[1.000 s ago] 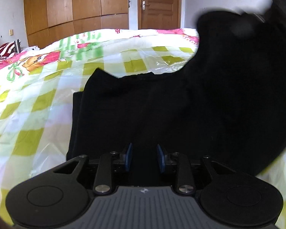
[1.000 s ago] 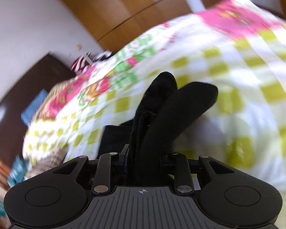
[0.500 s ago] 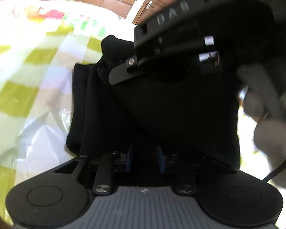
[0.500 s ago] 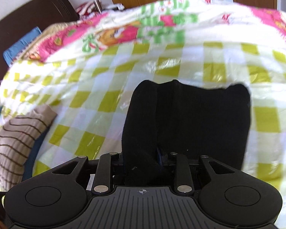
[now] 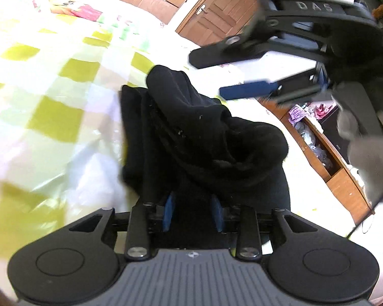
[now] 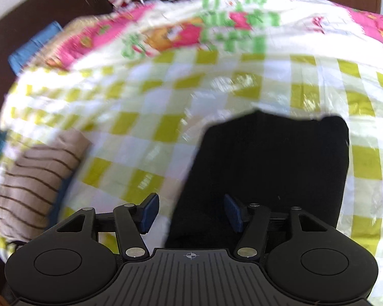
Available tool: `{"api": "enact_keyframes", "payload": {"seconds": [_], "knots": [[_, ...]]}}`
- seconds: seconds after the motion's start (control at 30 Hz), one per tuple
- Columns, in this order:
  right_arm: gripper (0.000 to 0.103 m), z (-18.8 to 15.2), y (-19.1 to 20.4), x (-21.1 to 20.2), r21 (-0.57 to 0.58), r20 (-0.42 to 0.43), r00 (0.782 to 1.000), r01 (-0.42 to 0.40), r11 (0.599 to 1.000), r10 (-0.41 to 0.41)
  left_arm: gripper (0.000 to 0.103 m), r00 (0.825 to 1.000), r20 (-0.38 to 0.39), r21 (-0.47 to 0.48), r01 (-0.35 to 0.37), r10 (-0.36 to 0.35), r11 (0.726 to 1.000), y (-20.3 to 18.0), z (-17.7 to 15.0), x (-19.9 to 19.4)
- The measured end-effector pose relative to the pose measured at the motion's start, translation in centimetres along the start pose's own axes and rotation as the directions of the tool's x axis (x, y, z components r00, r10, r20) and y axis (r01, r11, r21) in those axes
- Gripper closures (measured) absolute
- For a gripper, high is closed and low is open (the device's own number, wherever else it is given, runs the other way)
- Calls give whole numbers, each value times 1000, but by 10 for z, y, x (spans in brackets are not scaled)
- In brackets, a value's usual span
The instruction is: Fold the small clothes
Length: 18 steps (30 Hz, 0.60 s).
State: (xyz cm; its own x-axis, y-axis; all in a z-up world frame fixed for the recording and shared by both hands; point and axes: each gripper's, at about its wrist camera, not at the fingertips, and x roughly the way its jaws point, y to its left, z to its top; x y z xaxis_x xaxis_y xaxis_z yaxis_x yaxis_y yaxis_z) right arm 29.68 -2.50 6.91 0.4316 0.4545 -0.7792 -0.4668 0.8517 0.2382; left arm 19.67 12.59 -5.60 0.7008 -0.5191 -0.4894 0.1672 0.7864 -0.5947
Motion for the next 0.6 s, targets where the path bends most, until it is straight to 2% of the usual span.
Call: {"api": "enact_keyframes", "payload": {"seconds": [0.1,0.2,0.3,0.37,0.43,0.53,0.6], "knots": [[36,5,-1,-12,-100,70,995,72,992,-65,55,1000,27,-24,-11,12,1000,-2,-10,-27],[35,6,-17,-6,-105,67,995,86,991,-80,47,996,90,-63,11,-5,998,-15,-16,-50],[35,6,-29,5,-121,61,994,96,988,-90,44,989,142,-77,55,-44,995,-36,-14,-56],[35,3,-34,10,-132,55,996,82,988,-75,44,983,180,-12,24,-22,1000,-56,-7,-54],[35,-3,-42,10,-108,57,996,75,991,-69,43,979,201,91,-42,23,995,-77,-4,-43],[35,-11,-58,-1,-50,75,996,47,998,-43,43,967,235,192,-142,95,971,-94,-2,-27],[35,-17,-67,-12,-35,95,995,34,999,-31,43,967,200,216,-203,161,955,-98,0,-11]]}}
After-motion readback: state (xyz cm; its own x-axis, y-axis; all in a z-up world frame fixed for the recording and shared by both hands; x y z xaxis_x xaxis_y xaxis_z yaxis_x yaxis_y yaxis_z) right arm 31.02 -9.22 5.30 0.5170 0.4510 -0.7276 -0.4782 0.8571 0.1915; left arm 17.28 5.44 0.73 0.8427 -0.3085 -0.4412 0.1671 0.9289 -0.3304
